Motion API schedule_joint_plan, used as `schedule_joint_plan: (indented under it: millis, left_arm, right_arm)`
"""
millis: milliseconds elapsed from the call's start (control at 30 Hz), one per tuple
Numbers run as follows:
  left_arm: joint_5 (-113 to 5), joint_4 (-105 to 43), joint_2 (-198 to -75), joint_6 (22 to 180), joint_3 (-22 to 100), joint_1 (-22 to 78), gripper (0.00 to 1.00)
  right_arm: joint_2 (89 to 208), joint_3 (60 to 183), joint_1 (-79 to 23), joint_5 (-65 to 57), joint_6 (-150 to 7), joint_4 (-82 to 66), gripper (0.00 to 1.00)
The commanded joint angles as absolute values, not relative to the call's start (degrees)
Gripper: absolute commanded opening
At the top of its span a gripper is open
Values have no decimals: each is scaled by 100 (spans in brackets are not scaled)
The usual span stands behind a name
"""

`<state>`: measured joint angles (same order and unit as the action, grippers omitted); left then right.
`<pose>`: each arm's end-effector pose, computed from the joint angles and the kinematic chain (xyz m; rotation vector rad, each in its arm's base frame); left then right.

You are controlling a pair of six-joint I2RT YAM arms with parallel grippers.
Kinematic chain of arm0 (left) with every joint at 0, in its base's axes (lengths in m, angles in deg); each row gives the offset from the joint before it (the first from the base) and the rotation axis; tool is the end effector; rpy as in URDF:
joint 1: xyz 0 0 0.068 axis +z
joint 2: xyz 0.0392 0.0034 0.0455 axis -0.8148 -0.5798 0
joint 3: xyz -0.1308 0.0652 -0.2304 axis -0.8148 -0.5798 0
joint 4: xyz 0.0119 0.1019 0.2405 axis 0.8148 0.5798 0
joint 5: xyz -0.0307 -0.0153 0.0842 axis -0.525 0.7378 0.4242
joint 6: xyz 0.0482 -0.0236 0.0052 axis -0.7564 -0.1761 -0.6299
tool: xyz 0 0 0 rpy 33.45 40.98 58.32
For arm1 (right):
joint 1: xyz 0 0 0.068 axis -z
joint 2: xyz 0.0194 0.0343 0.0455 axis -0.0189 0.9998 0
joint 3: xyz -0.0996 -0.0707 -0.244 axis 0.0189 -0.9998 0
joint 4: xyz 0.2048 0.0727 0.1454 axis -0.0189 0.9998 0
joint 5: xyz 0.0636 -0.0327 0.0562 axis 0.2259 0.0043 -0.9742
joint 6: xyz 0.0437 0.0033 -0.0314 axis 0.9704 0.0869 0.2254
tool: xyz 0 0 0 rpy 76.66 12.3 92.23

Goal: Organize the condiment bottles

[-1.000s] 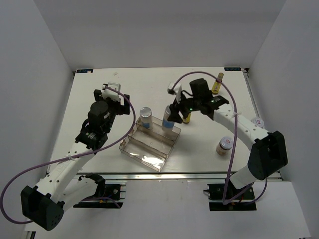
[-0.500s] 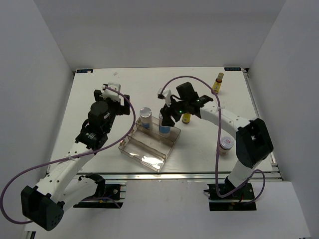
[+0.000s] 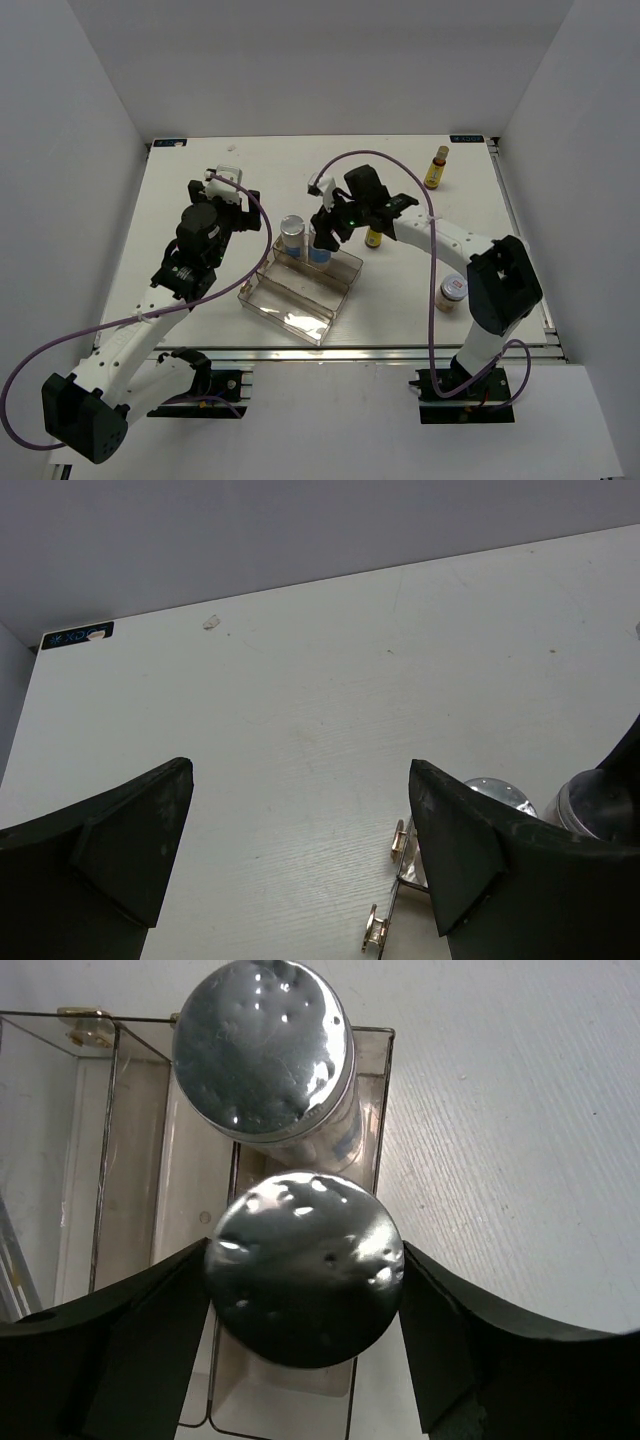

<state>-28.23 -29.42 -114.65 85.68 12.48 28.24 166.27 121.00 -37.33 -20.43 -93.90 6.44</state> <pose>0.2041 -0.0888 0.3358 0.2145 1.6879 -0.0320 0.2978 0.2549 0.2639 -1.2313 1.9004 0.6905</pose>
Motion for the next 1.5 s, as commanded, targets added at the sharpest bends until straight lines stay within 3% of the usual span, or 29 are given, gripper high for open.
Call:
schedule_joint_plan:
  millis: [0, 200, 367, 467, 567, 600, 633, 667, 800, 900, 1167, 1467]
  left_arm:
    - [-2879, -3031, -11367, 8587, 1240, 2873, 98]
    - [-2905, -3040, -11358, 8587, 1240, 2881, 98]
    - [-2923, -3031, -11350, 8605, 1240, 2890, 98]
    - [-2923, -3048, -11314, 8613, 1231, 2890, 98]
    - [-2975, -3040, -11314, 8622, 1240, 2890, 98]
    - [-2984, -3040, -11306, 8622, 1240, 2890, 98]
    - [-3002, -3040, -11314, 8622, 1240, 2890, 98]
    - [-3019, -3031, -11314, 8622, 1240, 2890, 98]
    - [-3002, -3040, -11314, 8631, 1231, 2890, 98]
    - [-2984, -3040, -11323, 8622, 1231, 2881, 98]
    - [-3011, -3031, -11332, 8631, 1240, 2890, 98]
    - [-3002, -3031, -11341, 8622, 1240, 2890, 98]
  right_arm:
    - [16580, 12256, -3811, -1972, -9358, 216, 78]
    - [16035, 12123, -3811, -1682, -9516, 277, 84]
    - [15280, 12097, -3803, -1174, -9463, 418, 81]
    - [14805, 11939, -3776, -760, -9384, 418, 76]
    - [14576, 11860, -3723, -330, -9262, 716, 60]
    - [14550, 11825, -3706, -180, -9235, 778, 50]
    - [14549, 11746, -3689, 22, -9191, 822, 48]
    - [14567, 11702, -3671, 450, -9095, 840, 48]
    - [14978, 11780, -3163, 815, -8831, 1094, 81]
    - [15260, 11851, -2785, 727, -8804, 1139, 88]
    - [15727, 11860, -2344, 368, -8953, 1077, 87]
    - [16139, 11912, -2203, -398, -8822, 1226, 68]
